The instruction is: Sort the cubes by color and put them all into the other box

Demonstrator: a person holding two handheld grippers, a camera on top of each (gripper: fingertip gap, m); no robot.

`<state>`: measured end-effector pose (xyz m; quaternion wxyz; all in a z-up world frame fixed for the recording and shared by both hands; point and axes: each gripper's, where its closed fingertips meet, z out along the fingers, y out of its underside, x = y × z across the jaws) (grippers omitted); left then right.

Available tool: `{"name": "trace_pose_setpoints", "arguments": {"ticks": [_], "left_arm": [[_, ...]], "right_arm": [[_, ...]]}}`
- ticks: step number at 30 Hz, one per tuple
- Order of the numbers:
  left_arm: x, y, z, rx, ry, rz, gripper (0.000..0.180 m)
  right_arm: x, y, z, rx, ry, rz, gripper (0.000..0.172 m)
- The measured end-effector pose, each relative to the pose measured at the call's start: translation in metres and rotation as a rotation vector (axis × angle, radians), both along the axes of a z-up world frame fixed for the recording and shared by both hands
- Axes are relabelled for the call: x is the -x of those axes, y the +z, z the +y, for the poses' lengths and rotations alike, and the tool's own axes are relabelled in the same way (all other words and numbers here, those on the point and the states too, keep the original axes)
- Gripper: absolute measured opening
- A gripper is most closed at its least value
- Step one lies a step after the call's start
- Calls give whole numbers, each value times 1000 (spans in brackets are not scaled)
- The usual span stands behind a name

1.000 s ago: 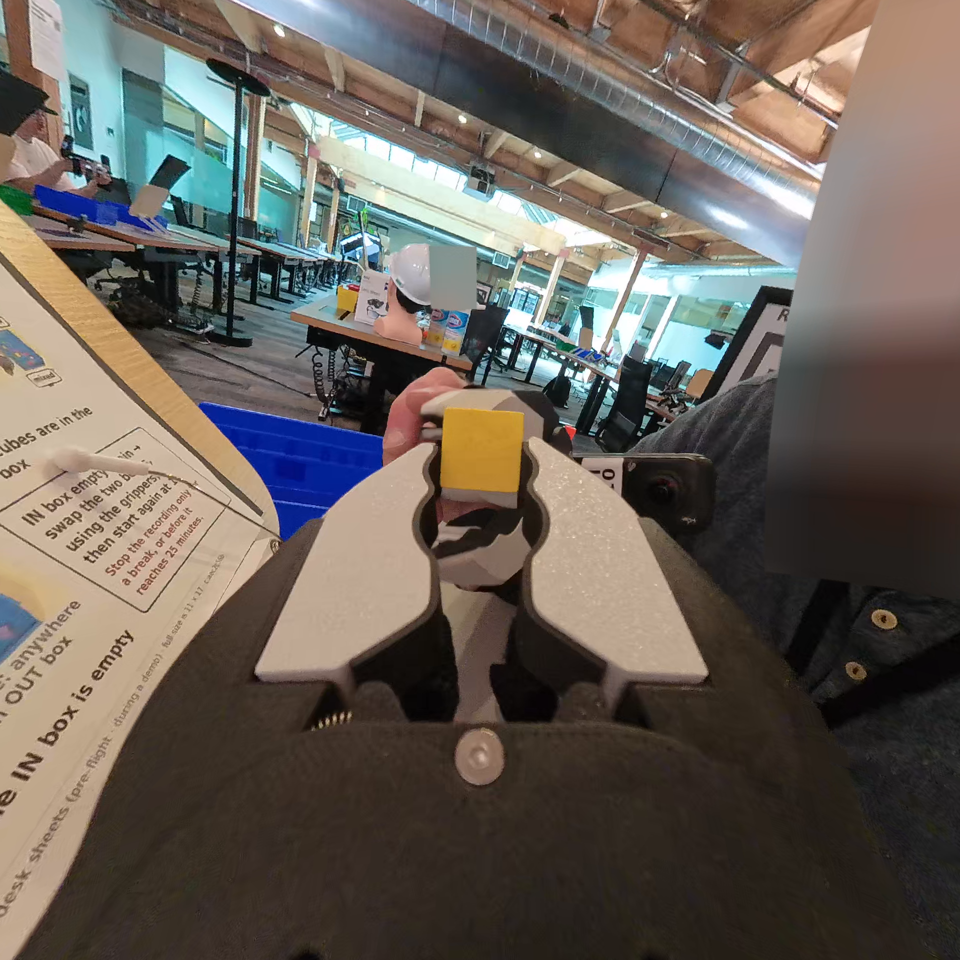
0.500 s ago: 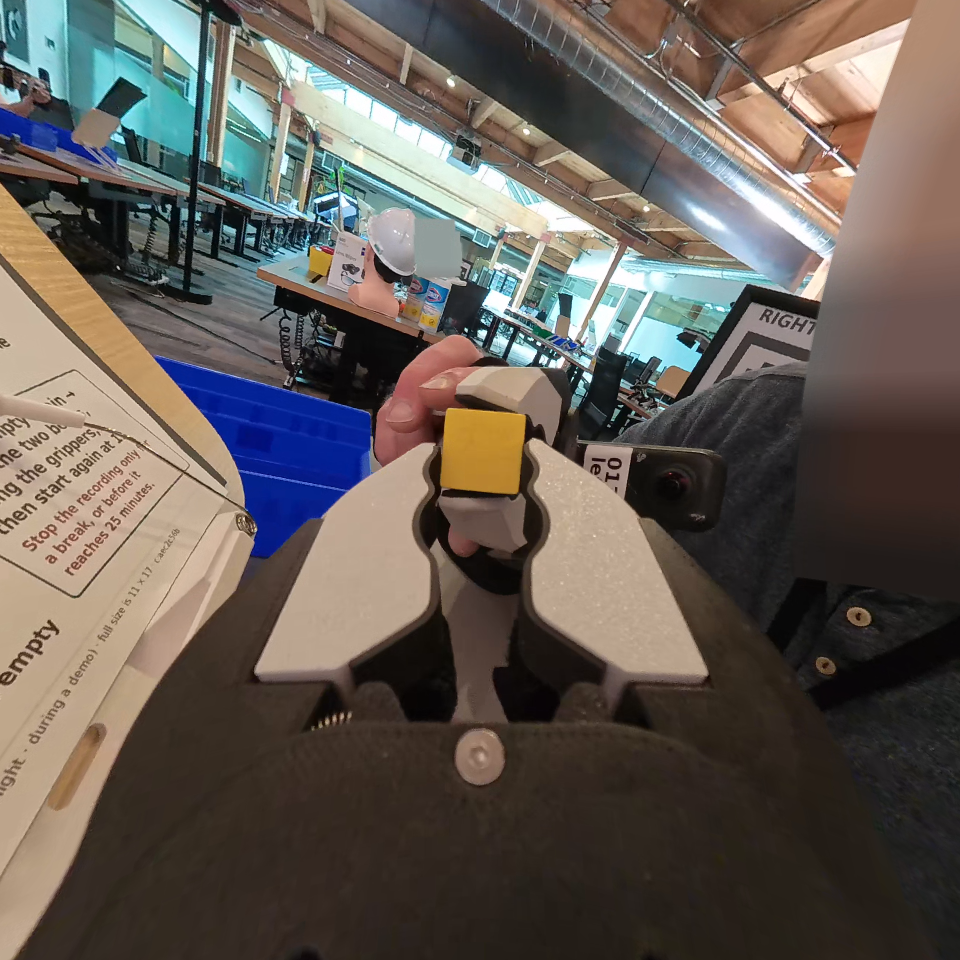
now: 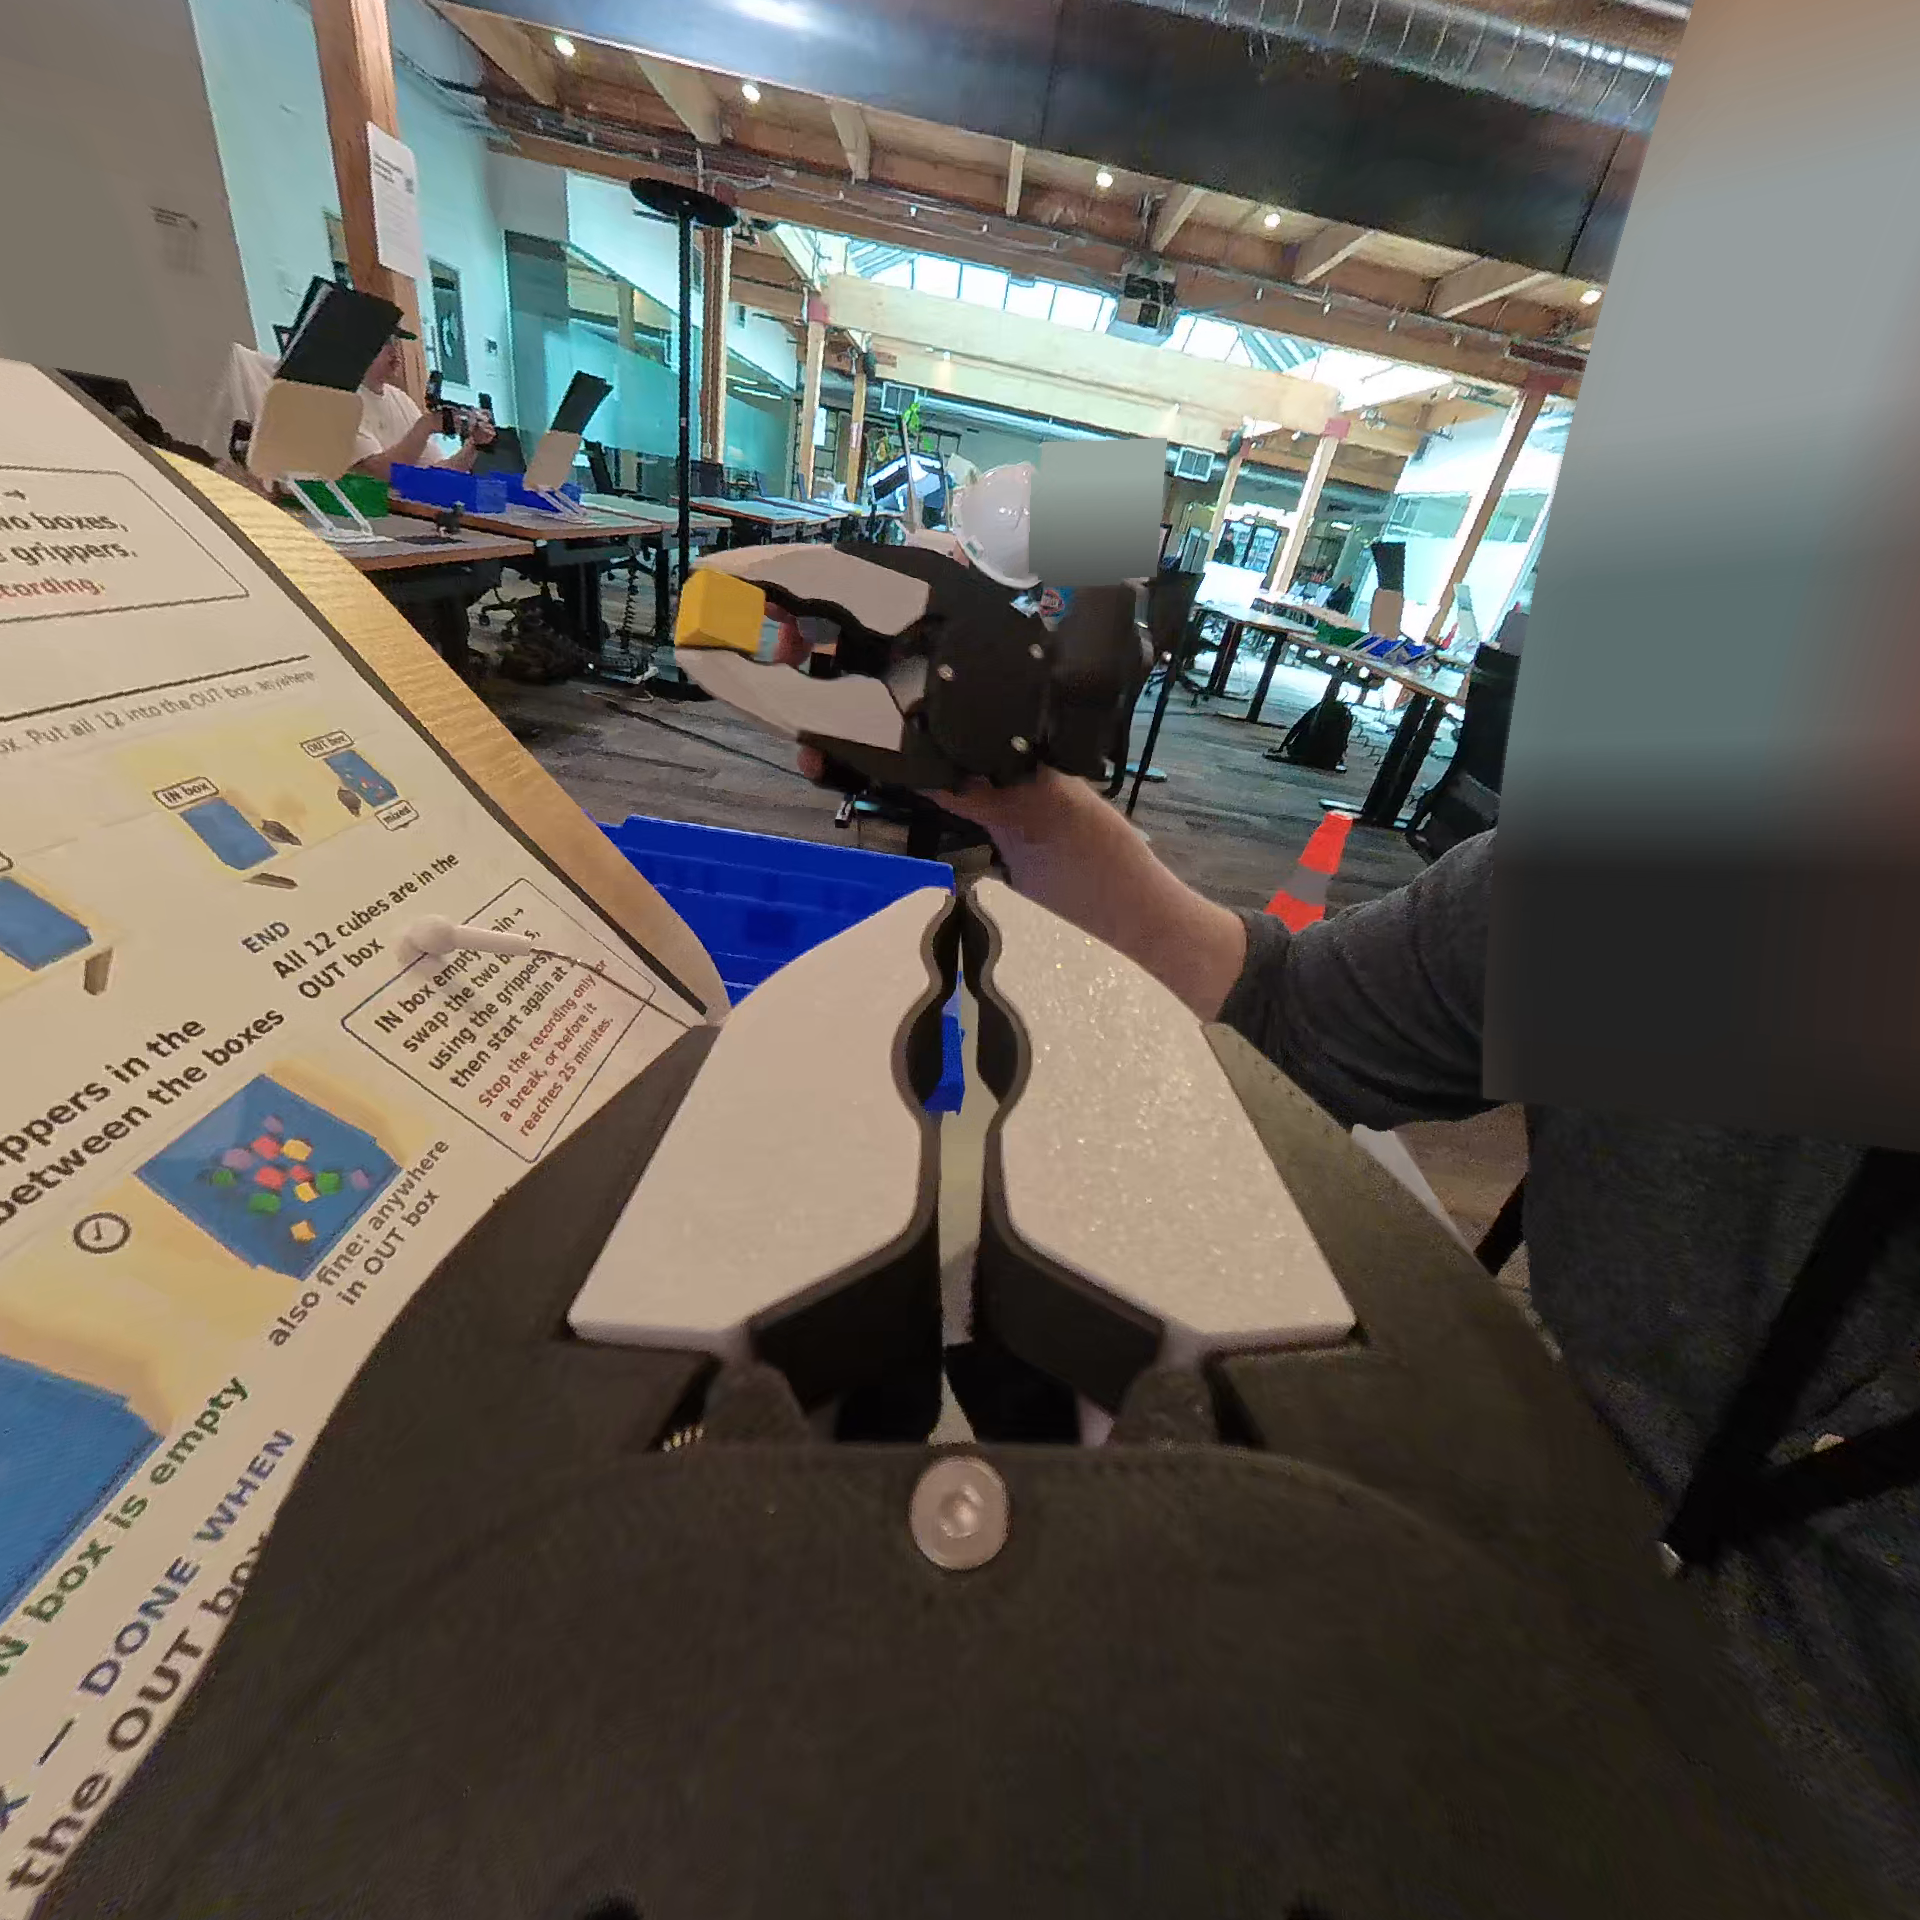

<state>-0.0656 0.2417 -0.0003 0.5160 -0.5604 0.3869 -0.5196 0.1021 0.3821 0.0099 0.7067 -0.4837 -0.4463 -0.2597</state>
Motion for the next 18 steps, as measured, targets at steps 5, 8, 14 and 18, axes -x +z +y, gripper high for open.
{"name": "trace_pose_setpoints", "arguments": {"ticks": [5,8,14,18], "left_arm": [[-1,-5,1,-35,36,64,0],[-3,-8,2,-23,28,64,0],[-9,-16,3,-3,9,74,0],[-10,-17,3,-7,11,83,0]], "right_arm": [[-96,-40,60,234,-247,51,29],[-129,-86,81,441,-351,45,29],[-167,-169,92,748,-498,-63,29],[-173,-209,94,873,-541,-103,29]]}}
